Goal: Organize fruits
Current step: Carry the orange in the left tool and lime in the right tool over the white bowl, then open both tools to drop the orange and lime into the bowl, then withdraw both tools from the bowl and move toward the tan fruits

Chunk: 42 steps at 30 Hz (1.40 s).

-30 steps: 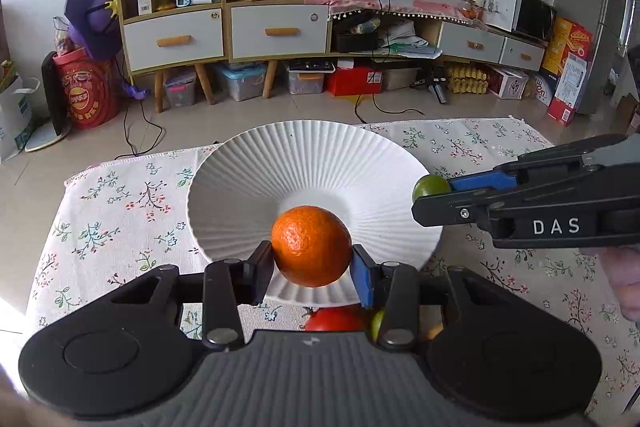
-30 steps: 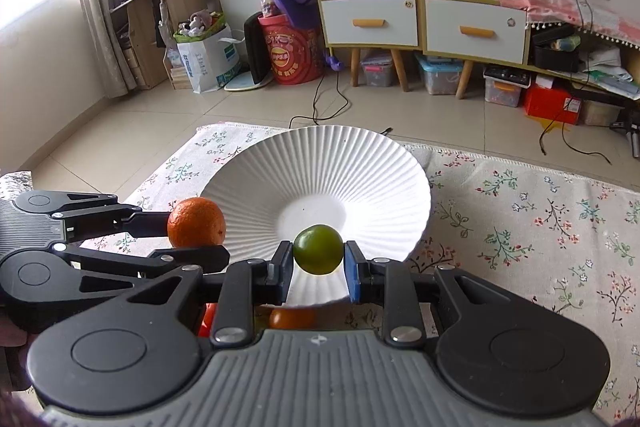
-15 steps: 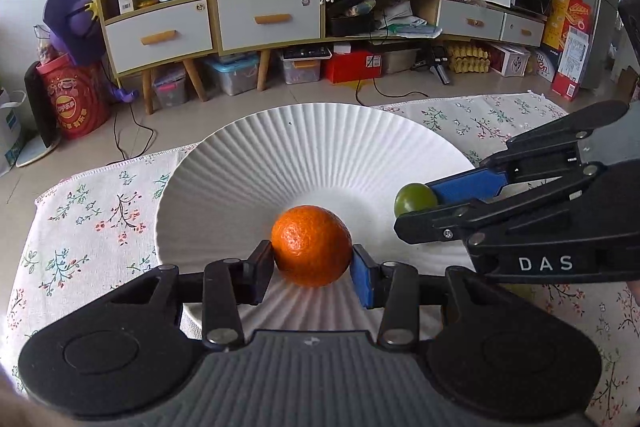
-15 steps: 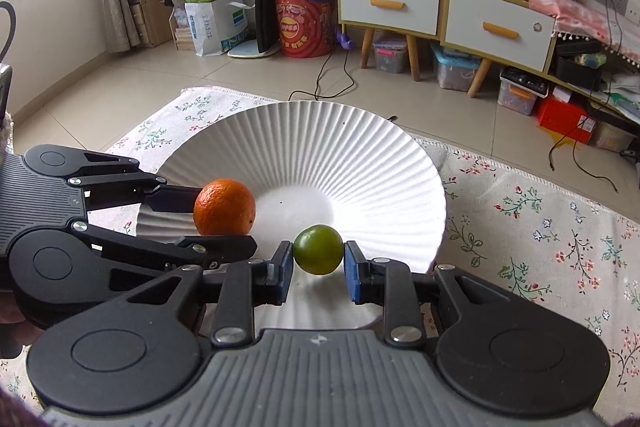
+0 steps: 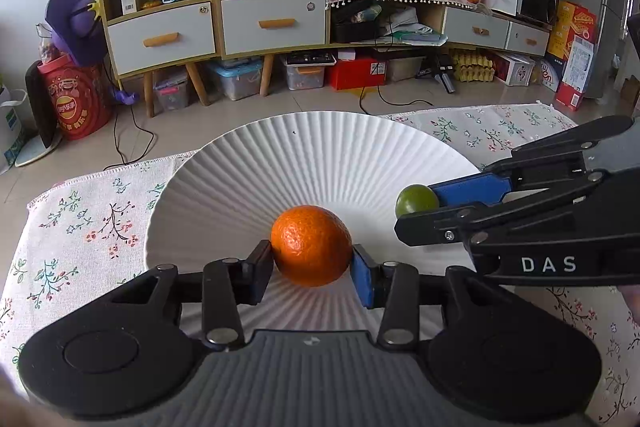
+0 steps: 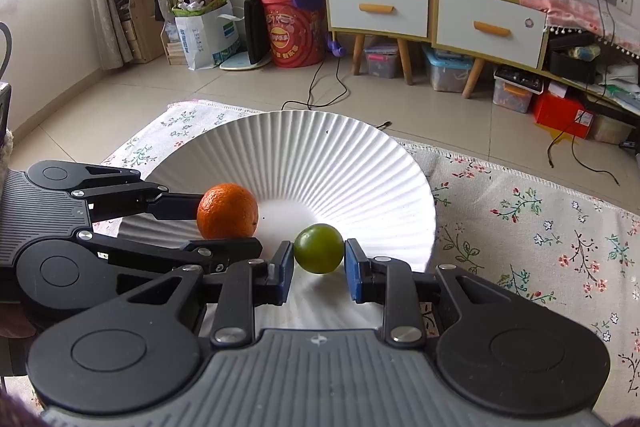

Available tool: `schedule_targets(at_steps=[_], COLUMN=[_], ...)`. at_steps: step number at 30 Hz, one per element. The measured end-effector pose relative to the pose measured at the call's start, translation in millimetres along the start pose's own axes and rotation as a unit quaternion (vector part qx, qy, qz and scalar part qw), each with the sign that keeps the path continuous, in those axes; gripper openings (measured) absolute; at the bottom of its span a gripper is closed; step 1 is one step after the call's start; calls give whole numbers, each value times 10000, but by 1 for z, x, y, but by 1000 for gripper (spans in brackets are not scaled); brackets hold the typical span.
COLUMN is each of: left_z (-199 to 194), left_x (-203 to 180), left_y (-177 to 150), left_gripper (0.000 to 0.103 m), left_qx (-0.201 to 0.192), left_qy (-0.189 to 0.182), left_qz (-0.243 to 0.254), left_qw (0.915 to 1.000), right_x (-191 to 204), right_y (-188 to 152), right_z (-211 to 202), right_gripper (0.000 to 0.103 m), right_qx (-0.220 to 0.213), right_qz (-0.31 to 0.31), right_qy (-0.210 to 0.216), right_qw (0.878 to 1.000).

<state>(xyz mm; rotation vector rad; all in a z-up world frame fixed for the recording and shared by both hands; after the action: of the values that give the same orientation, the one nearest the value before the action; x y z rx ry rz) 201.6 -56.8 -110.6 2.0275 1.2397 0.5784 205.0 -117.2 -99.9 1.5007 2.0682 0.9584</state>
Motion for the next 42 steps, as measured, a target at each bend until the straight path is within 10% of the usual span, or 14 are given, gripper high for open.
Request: schedule_targets(at_steps=[4,18,42], left_z=[-2,-37,-96], left_x=[1,5,-9], left_y=[1,2,-25], left_gripper=[43,87,99], left_qx=[22,-71,36], left_qy=[59,239,259], left_qz=[31,-245,-422], left_qw=[10000,9994,9988], right_x=[-1,2,3], right_y=[0,4,-18], right_z=[-3,-34,-94], right_gripper=[27,82,97], right_qx=[22,-125,-384], right_qz=[5,273,600], right_qy=[-23,-205,-378], right_qw=[10000,9993,9967])
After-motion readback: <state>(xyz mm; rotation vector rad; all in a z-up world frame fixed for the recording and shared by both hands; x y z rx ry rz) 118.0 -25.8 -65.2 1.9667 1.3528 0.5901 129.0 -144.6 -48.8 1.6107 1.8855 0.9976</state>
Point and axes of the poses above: each gripper's, at about its wrist camera, not at the fingertips, and z roughly the way its jaws point, x to its left, y to its top, the point moved 9 cm from there along z, roughly the way its jaws point, and after that the axes turned 1 degree about x, right-handed, at the moved point
